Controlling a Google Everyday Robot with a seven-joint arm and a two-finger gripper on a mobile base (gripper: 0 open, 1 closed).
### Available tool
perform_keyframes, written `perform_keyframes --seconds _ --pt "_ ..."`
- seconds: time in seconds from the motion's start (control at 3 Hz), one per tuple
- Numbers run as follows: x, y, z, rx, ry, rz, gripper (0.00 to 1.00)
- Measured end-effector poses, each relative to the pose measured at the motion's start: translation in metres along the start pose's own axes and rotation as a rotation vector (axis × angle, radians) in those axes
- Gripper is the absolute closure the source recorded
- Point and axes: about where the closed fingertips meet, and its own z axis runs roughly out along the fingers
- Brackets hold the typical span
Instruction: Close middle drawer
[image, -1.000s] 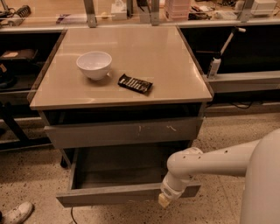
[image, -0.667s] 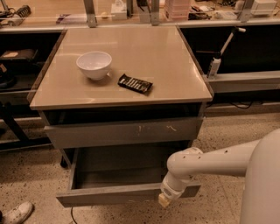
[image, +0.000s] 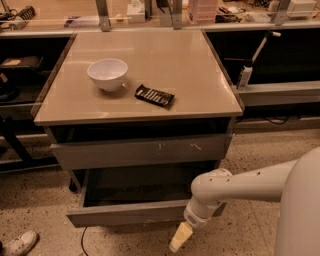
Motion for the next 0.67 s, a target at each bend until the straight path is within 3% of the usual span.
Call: perform_keyframes --seconds 0.33,0.67 --pt "0.0000 0.0000 0.0000 0.000 0.000 0.000 0.00" --pt "0.0000 0.0000 0.0000 0.000 0.000 0.000 0.19"
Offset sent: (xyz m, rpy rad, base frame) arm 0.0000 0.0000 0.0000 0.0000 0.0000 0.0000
